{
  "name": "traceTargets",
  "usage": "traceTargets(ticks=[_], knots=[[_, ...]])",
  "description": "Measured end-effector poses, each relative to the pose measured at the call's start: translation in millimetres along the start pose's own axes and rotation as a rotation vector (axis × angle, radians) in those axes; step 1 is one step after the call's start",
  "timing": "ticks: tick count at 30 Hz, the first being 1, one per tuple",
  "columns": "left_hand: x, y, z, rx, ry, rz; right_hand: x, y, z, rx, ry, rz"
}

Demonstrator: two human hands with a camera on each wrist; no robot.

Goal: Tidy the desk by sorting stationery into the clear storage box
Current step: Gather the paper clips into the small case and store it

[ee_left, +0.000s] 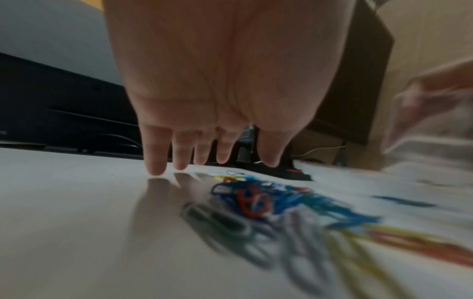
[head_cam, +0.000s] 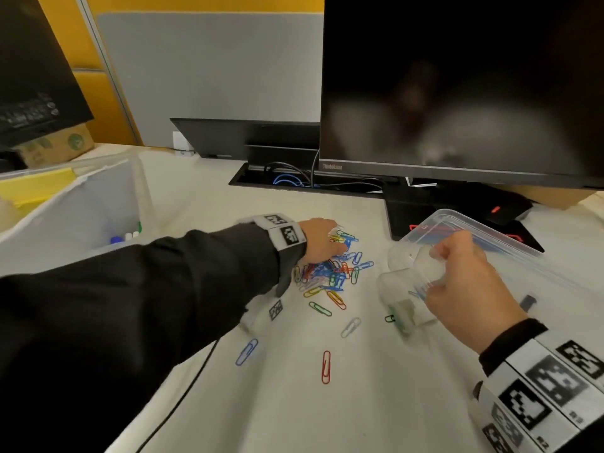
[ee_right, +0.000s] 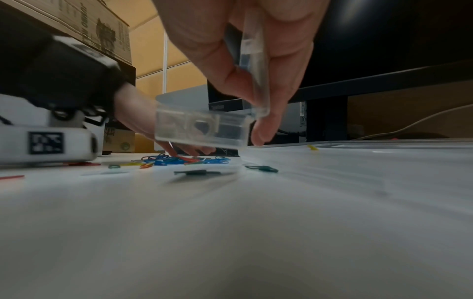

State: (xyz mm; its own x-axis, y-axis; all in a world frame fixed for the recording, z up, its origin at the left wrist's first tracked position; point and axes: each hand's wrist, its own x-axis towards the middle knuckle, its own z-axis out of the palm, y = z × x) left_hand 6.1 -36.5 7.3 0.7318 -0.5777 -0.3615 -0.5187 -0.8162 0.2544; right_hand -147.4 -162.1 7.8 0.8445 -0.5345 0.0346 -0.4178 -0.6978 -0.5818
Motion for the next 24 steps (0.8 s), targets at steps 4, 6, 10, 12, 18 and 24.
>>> traceTargets(ticks=[4,6,10,12,18,24], knots=[[14.5,5.8,-2.2,0.015,-0.079,0.032,-5.9,-2.6,-0.9,0.006,-0.033,-0.069],[6.5,6.4,-0.2,0.044,-0.126,0.085,-8.8,-4.4,-2.7,0.028,-0.017,-0.099],[-32.3,2.3,6.2,0.036,-0.199,0.158,-10.4,-4.5,-2.8,-0.015,-0.016,-0.169],[-49.5,-4.2,0.2,0.025,-0.134,0.143,-9.2,-2.8,-0.8,-0.056,-0.040,-0.181],[-83.9,-32.1,-20.2,0.336,-0.117,-0.169,-7.9,0.4,-1.8,-0.076,-0.049,-0.011],[-89.2,-57.7,6.9,0.276,-0.381,-0.263,-13.0,-1.7,-0.8,-0.108,-0.064,0.052]])
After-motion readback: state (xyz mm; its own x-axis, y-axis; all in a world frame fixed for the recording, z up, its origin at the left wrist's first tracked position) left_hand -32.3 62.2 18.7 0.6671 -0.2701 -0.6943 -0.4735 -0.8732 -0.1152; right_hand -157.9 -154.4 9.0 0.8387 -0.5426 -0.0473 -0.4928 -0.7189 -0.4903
